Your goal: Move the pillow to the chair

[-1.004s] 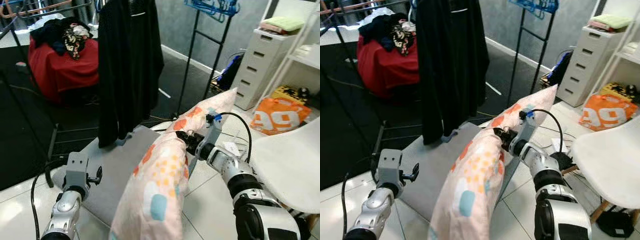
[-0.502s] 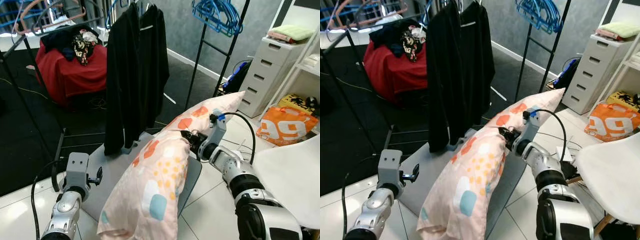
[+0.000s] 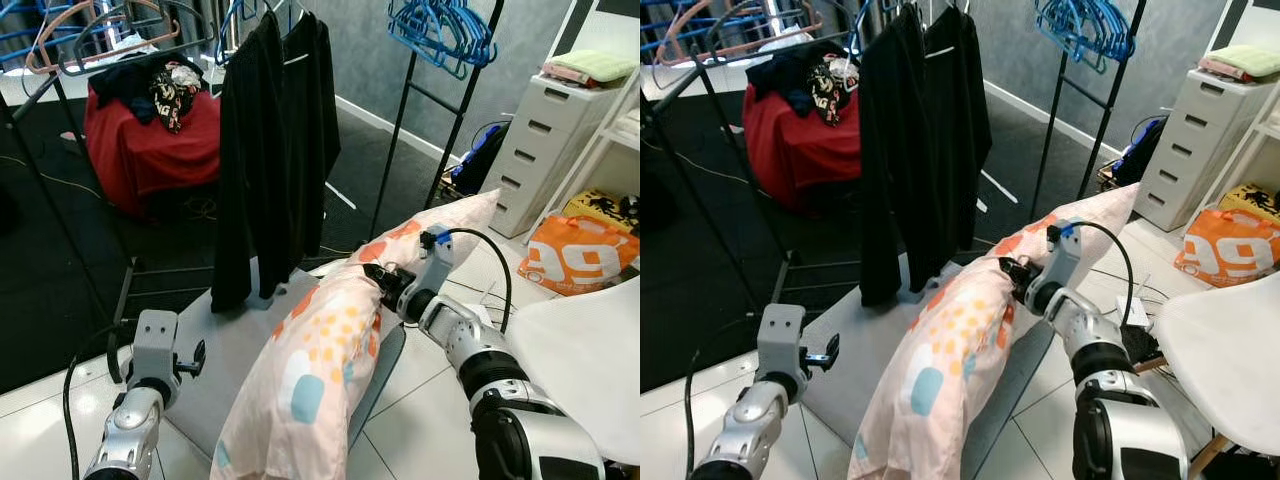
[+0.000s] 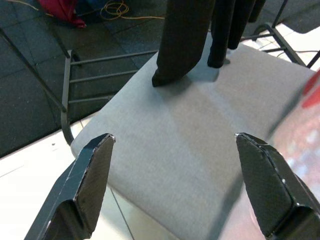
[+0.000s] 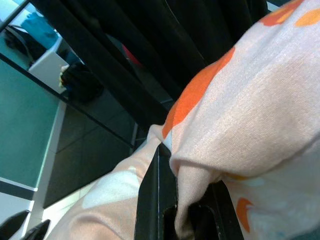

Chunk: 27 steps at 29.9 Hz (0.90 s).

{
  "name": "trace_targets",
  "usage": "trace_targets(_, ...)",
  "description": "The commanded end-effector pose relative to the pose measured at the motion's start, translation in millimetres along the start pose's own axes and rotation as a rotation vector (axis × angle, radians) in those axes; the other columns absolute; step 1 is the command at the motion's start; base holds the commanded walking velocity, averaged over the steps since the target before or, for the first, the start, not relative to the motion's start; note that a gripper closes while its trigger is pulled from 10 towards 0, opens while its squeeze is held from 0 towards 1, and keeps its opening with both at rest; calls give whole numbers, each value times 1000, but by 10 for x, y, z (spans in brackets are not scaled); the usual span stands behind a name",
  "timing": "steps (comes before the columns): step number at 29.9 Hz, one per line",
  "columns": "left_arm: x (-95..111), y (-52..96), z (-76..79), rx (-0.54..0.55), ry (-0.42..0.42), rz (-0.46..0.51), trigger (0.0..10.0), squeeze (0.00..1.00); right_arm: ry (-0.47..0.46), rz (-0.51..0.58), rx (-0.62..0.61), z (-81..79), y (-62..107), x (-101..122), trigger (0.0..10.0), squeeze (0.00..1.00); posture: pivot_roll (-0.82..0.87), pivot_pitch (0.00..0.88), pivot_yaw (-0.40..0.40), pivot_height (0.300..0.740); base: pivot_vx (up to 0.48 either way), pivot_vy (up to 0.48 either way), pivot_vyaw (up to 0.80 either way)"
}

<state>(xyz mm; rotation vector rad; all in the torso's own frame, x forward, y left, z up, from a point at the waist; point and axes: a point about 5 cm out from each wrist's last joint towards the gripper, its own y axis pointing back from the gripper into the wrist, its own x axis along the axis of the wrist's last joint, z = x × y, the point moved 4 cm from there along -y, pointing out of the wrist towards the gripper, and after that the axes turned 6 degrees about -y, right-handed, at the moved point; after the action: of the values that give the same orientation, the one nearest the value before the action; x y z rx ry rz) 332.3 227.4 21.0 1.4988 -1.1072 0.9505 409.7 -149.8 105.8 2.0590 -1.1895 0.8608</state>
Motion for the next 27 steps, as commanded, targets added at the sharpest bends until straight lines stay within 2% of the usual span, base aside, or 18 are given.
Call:
trace_targets(1, -112, 28, 51, -15, -2, -38, 10000, 0, 41, 37, -28, 59, 26, 75, 10000, 0, -136, 0, -68, 740, 0, 0, 0)
trace_targets(3, -112, 28, 51, -15, -2, -38, 10000, 0, 41, 37, -28, 59, 26, 75, 10000, 0, -136, 0, -68, 740, 0, 0, 0)
trace_targets(4, -148, 37, 56, -16, -5, -52, 10000, 0, 50, 14, -76, 142, 49, 4, 10000, 0, -135, 0, -70, 740, 0, 0, 0)
trace_targets(8, -209, 49, 81, -27, -12, -78, 10000, 0, 68, -10, -144, 251, 84, -64, 10000, 0, -136, 0, -73, 740, 0, 0, 0)
trace_targets(12, -221, 51, 90, -30, -12, -84, 10000, 0, 70, -10, -156, 267, 89, -56, 10000, 0, -136, 0, -73, 740, 0, -120, 0)
trace_targets(27, -209, 44, 95, -37, -8, -76, 10000, 0, 75, 2, -196, 343, 121, -25, 10000, 0, -139, 0, -65, 740, 0, -480, 0)
